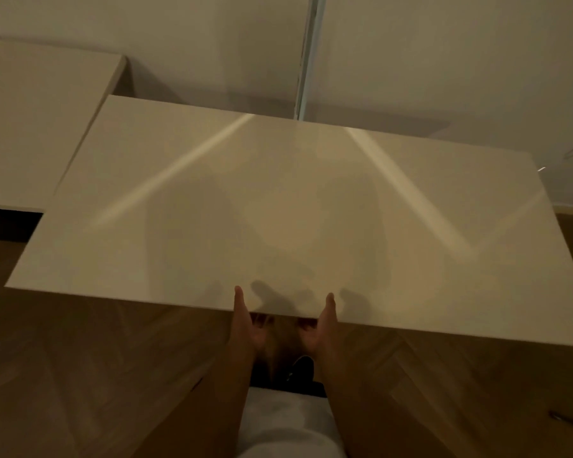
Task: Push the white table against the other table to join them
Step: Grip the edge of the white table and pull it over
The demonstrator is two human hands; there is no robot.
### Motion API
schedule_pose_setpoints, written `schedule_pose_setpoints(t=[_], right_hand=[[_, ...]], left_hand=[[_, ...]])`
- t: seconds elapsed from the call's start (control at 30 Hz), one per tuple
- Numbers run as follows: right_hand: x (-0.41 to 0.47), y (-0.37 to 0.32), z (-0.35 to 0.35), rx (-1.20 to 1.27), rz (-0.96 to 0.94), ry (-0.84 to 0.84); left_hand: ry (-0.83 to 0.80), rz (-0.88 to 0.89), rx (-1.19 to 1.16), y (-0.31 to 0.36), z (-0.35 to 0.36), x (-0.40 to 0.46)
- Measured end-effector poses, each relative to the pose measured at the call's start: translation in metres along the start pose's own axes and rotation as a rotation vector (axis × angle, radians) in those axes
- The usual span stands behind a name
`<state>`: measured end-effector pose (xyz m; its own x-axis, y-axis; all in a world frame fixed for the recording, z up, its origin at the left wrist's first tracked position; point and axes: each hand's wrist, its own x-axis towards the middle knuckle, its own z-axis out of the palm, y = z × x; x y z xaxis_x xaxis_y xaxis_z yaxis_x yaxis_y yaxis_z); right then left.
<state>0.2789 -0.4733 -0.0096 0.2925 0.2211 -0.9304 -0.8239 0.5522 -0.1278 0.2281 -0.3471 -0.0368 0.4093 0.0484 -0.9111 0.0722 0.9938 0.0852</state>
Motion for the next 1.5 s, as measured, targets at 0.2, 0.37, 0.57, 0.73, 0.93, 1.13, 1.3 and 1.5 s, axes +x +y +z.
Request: schedule_pose_setpoints(t=[0.2, 0.37, 0.57, 0.73, 0.93, 1.13, 1.3, 1.5], right_hand=[[0.02, 0.002, 0.015, 0.01, -0.112, 0.085], [0.025, 0.004, 0.013, 0.046, -0.241, 0.204], [0.024, 0.0, 0.012, 0.081, -0.28, 0.253], [0.024, -0.002, 0.014, 0.07, -0.257, 0.255], [0.029, -0.003, 0.016, 0.081, -0.266, 0.307], [0.036, -0.017, 0.017, 0.04, -0.282, 0.331], [0.041, -0.036, 0.008, -0.022, -0.292, 0.329], [0.045, -0.044, 0.016, -0.006, -0.333, 0.302]], left_hand=[[0.018, 0.024, 0.067, 0.005, 0.013, 0.014], [0.145, 0.157, 0.185, 0.0, 0.015, 0.017], [0.26, 0.178, 0.222, 0.0, 0.023, 0.02], [0.429, 0.235, 0.312, -0.002, 0.029, 0.013], [0.499, 0.25, 0.438, 0.0, 0.027, 0.017], [0.466, 0.314, 0.345, -0.004, 0.04, 0.02], [0.464, 0.311, 0.292, -0.018, 0.052, 0.02], [0.482, 0.35, 0.292, -0.015, 0.063, 0.027]])
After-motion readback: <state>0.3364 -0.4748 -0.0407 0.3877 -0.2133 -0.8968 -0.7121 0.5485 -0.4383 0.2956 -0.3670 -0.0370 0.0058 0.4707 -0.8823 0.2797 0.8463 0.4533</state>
